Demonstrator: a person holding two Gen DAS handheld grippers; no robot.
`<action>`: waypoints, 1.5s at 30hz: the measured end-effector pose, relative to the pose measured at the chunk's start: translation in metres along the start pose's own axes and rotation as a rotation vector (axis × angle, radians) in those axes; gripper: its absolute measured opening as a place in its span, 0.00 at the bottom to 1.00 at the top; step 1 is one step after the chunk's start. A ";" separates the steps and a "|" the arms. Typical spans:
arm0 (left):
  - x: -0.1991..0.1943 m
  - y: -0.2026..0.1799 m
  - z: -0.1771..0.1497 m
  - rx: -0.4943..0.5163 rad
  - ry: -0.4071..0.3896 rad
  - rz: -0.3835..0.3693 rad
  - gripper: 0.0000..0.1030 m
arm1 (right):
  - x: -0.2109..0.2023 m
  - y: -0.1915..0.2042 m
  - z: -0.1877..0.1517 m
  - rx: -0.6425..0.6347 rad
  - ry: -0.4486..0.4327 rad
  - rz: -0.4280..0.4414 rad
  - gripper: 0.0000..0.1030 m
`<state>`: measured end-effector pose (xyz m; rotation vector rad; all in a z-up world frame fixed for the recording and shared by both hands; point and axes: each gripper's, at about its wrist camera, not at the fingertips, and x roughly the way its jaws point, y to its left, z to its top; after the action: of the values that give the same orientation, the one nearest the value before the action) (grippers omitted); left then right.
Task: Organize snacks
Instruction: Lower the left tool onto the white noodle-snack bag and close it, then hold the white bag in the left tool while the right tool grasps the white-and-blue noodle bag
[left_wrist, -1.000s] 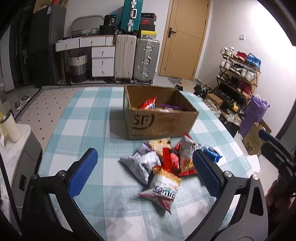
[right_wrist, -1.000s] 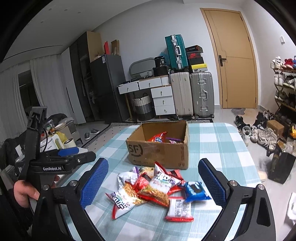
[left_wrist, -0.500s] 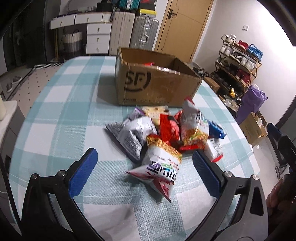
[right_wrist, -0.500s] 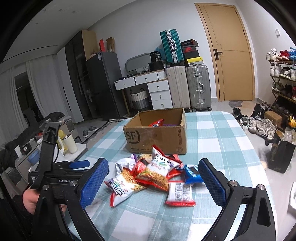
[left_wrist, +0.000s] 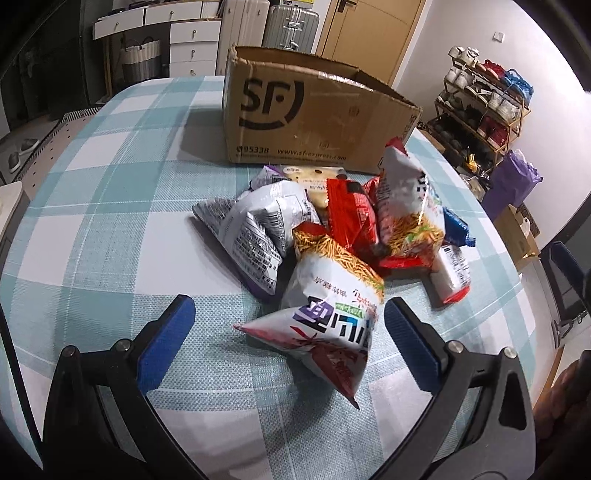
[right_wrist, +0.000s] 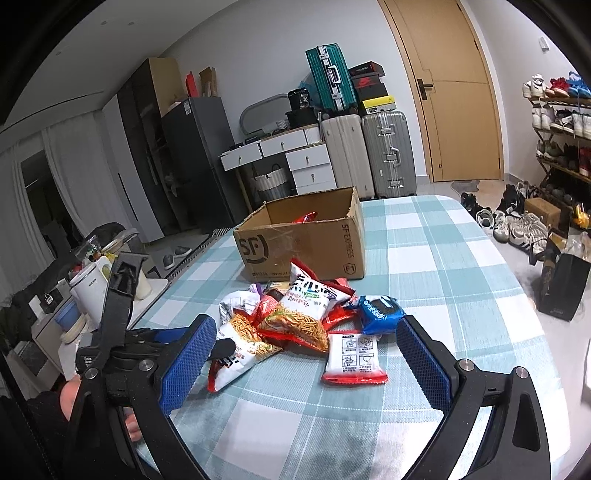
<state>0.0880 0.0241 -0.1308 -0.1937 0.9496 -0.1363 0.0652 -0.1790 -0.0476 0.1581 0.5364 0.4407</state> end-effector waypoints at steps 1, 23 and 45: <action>0.002 0.000 0.000 -0.001 0.000 -0.003 0.98 | 0.000 -0.001 -0.001 0.002 0.002 0.000 0.97; -0.006 -0.005 -0.013 0.062 -0.008 -0.207 0.33 | 0.001 -0.014 -0.008 0.043 0.011 0.000 0.97; -0.028 0.025 -0.027 0.018 -0.011 -0.223 0.33 | 0.016 -0.018 -0.015 0.073 0.059 0.012 0.97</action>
<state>0.0502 0.0514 -0.1296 -0.2840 0.9143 -0.3489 0.0765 -0.1876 -0.0723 0.2188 0.6096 0.4386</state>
